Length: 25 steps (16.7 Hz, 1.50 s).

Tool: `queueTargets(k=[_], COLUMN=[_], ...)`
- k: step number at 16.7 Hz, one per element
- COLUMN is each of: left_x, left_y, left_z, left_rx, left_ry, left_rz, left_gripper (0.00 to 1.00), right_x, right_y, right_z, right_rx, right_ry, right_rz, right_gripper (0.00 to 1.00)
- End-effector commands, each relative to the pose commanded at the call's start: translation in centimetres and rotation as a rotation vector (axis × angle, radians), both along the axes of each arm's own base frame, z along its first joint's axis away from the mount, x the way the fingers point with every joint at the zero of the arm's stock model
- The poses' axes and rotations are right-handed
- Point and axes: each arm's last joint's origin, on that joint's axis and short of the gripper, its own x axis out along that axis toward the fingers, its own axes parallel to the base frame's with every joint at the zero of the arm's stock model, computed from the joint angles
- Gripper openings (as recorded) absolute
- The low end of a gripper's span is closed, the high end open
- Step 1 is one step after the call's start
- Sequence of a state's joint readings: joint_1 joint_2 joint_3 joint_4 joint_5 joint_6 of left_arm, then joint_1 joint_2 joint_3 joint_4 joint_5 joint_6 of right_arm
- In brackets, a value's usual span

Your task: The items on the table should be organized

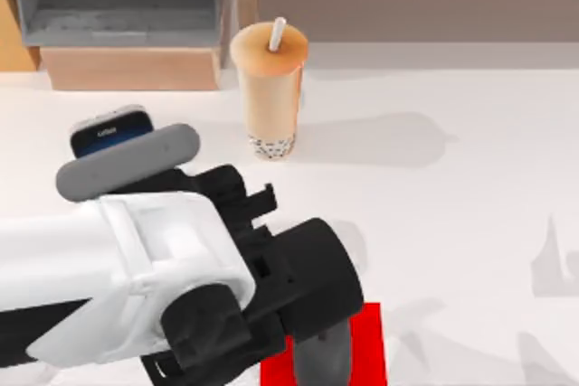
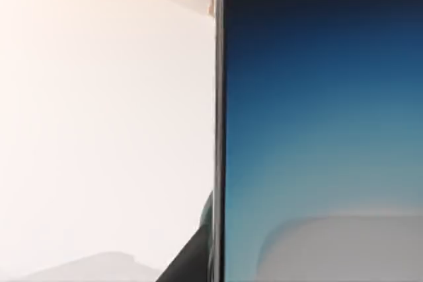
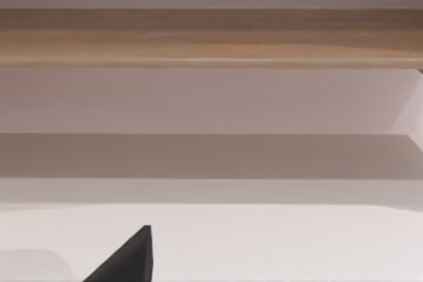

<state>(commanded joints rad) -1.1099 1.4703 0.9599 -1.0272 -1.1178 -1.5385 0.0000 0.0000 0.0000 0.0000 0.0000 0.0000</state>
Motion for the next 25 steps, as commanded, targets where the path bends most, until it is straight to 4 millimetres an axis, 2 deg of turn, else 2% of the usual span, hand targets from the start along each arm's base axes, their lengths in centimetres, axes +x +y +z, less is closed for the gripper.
queueTargets(k=[8, 18, 20, 25], left_x=[0.0, -0.1, -0.8, -4.0], left_y=[0.0, -0.1, -0.6, -1.9], left_z=[0.0, 0.0, -0.1, -1.2], left_rx=[0.000, 0.001, 0.038, 0.206], left_ry=[0.000, 0.000, 0.014, 0.082], left_rz=[0.000, -0.004, -0.038, -0.164], left_gripper=[0.98, 1.00, 1.00, 1.00], right_x=[0.0, 0.0, 0.0, 0.0], right_y=[0.0, 0.0, 0.0, 0.0], right_z=[0.0, 0.0, 0.0, 0.0], right_rx=[0.000, 0.000, 0.000, 0.000], right_ry=[0.000, 0.000, 0.000, 0.000], right_rz=[0.000, 0.000, 0.000, 0.000], right_gripper=[1.00, 1.00, 1.00, 1.00])
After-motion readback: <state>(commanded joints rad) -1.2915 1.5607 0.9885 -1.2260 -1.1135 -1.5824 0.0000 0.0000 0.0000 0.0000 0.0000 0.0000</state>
